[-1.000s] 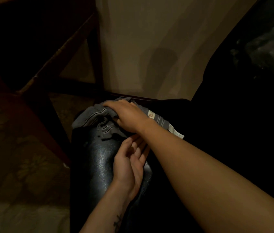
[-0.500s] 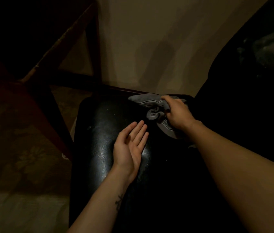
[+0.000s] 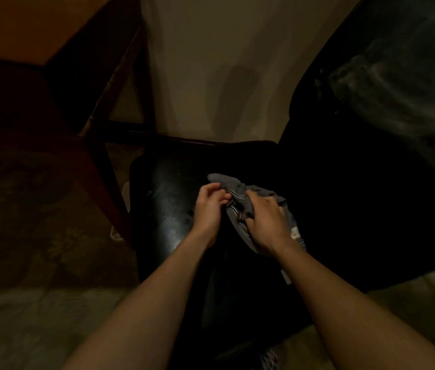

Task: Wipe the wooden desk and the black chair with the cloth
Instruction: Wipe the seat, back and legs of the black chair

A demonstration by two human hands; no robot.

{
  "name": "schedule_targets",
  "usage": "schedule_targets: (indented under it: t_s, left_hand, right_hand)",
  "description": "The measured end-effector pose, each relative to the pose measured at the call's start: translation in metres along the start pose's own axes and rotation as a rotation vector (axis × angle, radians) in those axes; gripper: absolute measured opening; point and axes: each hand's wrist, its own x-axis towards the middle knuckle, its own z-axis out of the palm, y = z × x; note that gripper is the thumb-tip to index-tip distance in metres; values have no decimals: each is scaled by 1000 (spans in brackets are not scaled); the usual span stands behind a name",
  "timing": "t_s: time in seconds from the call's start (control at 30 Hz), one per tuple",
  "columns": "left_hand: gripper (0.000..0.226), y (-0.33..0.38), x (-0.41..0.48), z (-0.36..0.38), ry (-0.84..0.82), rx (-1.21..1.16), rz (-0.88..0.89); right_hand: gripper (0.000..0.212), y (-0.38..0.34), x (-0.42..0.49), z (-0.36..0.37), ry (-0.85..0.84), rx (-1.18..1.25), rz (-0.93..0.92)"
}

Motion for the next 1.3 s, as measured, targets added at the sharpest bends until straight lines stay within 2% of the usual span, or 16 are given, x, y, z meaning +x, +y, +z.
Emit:
schedule_targets:
  t_s: [0.13, 0.23, 0.37, 0.5, 0.6, 0.77, 0.87, 1.07, 1.13, 1.3]
  left_hand:
    - [67, 0, -43, -11, -201, 601, 76]
    - [82, -6, -86, -30, -285, 989, 180]
    - [73, 0, -127, -58, -249, 1385, 338]
    - [40, 14, -158, -69, -45, 1564, 490]
    - [32, 29, -183, -71, 19, 1567, 488]
    - [12, 52, -225, -75, -132, 1262, 390]
    - [15, 56, -249, -76, -73, 1058, 259]
    - [31, 53, -280, -67, 16, 701, 180]
    - [35, 54, -287, -67, 9, 679, 178]
    - [34, 58, -295, -74, 16, 669, 127]
  right_hand:
    - [62, -6, -40, 3, -55, 70, 58]
    - [57, -15, -76, -1, -89, 180, 78]
    - [42, -28, -118, -7, -104, 584, 139]
    - [35, -42, -157, -17, -84, 785, 125]
    - [36, -51, -182, -34, -10, 843, 131]
    - [50, -55, -216, -71, -17, 1017, 143]
    - [59, -56, -238, -90, -83, 1092, 116]
    - [63, -52, -266, -111, -197, 1035, 37]
    - [59, -48, -272, -114, -181, 974, 12]
    - [30, -37, -288, -115, -129, 949, -44]
